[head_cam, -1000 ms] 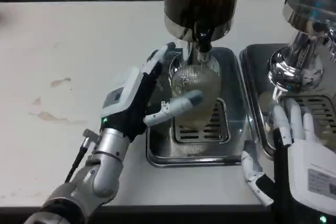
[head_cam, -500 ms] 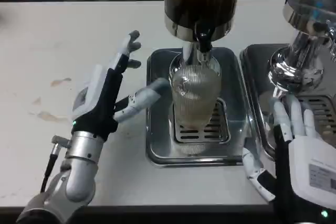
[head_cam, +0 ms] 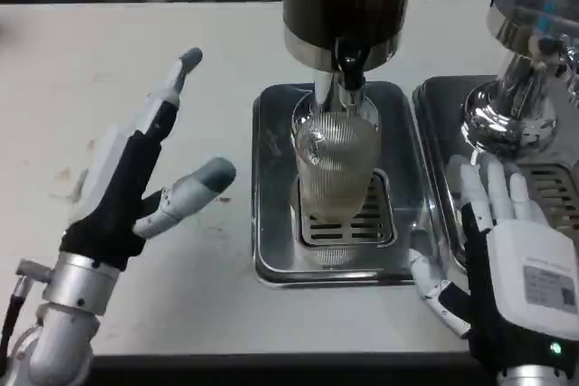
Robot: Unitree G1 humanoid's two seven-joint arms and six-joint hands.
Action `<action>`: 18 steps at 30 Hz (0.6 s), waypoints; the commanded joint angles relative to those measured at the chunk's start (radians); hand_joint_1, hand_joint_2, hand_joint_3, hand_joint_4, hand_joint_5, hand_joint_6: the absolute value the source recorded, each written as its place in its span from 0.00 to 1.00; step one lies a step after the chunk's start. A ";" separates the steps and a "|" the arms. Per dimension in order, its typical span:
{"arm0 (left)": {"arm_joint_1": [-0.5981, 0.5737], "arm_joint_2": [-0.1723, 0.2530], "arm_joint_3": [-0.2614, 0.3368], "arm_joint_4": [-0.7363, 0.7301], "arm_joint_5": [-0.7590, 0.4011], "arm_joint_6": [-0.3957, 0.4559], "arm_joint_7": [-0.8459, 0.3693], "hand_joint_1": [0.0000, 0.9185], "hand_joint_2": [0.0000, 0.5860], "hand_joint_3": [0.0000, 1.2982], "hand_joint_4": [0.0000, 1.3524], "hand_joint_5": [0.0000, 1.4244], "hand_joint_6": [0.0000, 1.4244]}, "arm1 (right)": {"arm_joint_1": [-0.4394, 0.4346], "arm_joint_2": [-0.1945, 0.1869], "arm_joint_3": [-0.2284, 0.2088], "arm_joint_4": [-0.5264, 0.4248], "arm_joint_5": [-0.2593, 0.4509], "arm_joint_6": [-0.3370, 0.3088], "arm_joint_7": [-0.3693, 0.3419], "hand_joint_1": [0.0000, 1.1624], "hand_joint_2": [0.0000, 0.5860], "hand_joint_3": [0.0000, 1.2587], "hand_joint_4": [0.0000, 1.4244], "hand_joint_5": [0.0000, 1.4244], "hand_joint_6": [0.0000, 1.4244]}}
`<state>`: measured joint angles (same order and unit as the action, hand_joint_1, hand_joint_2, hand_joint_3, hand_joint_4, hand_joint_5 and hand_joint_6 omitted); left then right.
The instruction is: Grasp the cup under the faucet to collect the drink, then remove the cup.
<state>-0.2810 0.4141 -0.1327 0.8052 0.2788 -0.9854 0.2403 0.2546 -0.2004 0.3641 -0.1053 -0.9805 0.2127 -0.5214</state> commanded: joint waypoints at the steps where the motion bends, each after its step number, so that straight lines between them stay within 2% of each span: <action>1: 0.036 0.027 0.027 -0.143 -0.167 -0.007 -0.165 0.00 0.11 0.00 0.00 0.00 0.00 | -0.014 -0.011 -0.004 0.011 0.007 -0.017 0.010 0.26 0.77 0.06 0.00 0.00 0.08; 6: 0.063 0.051 0.039 -0.322 -0.374 0.061 -0.386 0.00 0.12 0.00 0.00 0.00 0.00 | -0.023 -0.007 -0.004 0.022 0.015 -0.028 0.007 0.26 0.77 0.06 0.00 0.00 0.08; 9: 0.065 0.054 0.051 -0.399 -0.451 0.115 -0.485 0.00 0.12 0.00 0.00 0.00 0.00 | -0.027 -0.006 -0.004 0.024 0.019 -0.035 0.005 0.25 0.76 0.06 0.00 0.00 0.07; 12: 0.055 0.058 0.058 -0.460 -0.485 0.160 -0.560 0.00 0.11 0.00 0.00 0.00 0.00 | -0.029 -0.004 -0.004 0.029 0.023 -0.039 0.003 0.25 0.76 0.06 0.00 0.00 0.07; 18: 0.004 0.027 0.065 -0.495 -0.502 0.233 -0.665 0.00 0.12 0.00 0.00 0.00 0.00 | -0.031 0.000 -0.004 0.030 0.027 -0.040 -0.002 0.24 0.76 0.06 0.00 0.00 0.07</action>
<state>-0.2379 0.4517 -0.0751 0.3264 -0.2110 -0.7824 -0.3848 0.2312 -0.2053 0.3647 -0.0809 -0.9550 0.1793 -0.5145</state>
